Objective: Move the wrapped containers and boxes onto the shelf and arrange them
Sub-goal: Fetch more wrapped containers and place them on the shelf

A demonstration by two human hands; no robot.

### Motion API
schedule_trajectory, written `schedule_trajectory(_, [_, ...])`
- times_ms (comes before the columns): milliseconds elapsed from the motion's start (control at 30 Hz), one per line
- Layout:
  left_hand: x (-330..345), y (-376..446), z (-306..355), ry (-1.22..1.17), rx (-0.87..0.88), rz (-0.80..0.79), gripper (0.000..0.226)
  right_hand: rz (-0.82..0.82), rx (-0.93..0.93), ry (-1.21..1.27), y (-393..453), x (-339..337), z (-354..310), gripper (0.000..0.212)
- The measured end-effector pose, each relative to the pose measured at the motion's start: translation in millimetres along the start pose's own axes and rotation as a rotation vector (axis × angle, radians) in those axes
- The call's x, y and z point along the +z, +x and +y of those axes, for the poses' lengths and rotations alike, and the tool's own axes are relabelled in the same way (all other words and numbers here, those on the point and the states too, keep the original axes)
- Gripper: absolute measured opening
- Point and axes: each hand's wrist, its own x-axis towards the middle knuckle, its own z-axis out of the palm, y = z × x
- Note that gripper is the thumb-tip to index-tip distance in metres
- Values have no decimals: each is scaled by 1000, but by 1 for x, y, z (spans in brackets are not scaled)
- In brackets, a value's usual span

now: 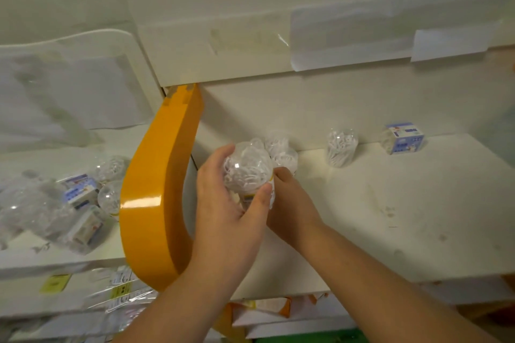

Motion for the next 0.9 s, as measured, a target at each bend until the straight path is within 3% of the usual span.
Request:
schedule_trajectory(133, [0, 3, -4, -20, 5, -16, 68, 12, 19, 36, -5, -6, -2, 45])
schedule_trajectory(300, [16, 15, -6, -94, 28, -69, 64, 149, 60, -16, -25, -36, 33, 62])
schedule_trajectory(467, [64, 24, 0, -126, 42, -152, 61, 295, 180, -85, -47, -94, 84, 58])
schedule_trajectory(600, [113, 32, 3, -28, 57, -203, 64, 354, 225, -56, -58, -140, 125, 54])
schedule_trajectory(767, [181, 46, 27, 95, 68, -336, 69, 311, 177, -28, -60, -180, 168, 53])
schedule_trajectory(900, [243, 74, 36, 344, 196, -432, 79, 273, 138, -4, -64, -201, 194, 51])
